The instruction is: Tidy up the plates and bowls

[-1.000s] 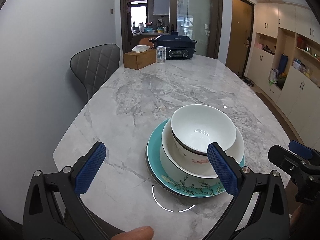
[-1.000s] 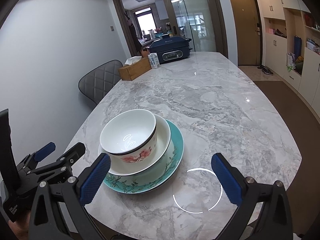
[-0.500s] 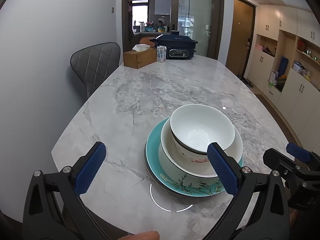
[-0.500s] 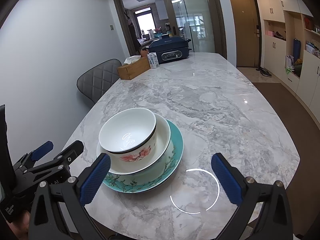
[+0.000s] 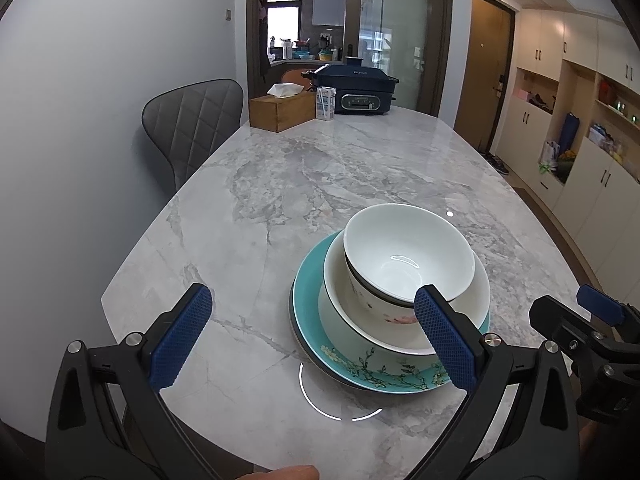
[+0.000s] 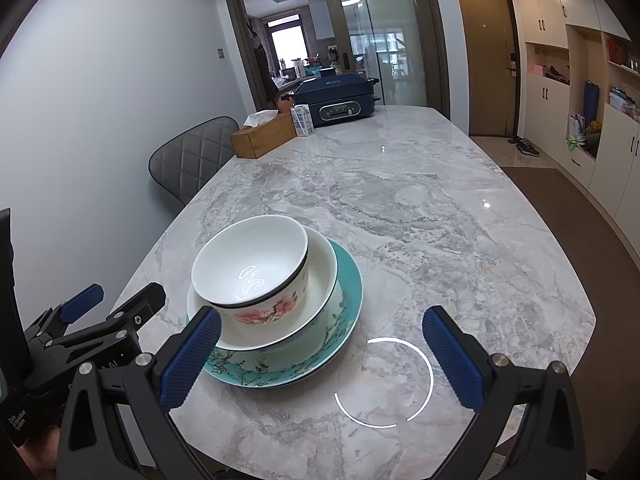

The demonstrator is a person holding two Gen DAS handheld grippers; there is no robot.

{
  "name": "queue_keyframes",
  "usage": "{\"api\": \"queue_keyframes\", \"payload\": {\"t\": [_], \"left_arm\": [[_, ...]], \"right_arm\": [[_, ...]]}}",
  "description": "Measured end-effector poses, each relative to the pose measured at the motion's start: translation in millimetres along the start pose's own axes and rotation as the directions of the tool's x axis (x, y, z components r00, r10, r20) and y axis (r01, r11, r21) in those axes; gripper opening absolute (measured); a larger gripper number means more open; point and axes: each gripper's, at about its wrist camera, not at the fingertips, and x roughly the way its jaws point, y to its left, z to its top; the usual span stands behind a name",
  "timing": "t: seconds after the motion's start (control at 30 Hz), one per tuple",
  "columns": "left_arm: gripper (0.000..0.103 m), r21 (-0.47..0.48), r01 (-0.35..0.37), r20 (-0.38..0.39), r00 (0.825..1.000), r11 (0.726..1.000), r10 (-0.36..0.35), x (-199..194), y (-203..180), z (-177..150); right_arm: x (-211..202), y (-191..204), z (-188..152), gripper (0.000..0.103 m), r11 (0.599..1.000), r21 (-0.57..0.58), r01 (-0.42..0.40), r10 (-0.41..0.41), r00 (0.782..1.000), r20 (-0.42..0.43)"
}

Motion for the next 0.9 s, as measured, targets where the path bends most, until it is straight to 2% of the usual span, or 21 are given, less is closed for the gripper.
{"api": "queue_keyframes", "payload": {"t": [0.9], "left_arm": [[0.103, 0.014, 0.0, -0.012, 1.0, 1.0, 0.0, 4.3, -2.6, -0.6]], "right_arm": [[2.1, -6.1, 0.0, 0.103, 1.0, -0.002, 0.003, -0.003, 1.0, -0.001]]}}
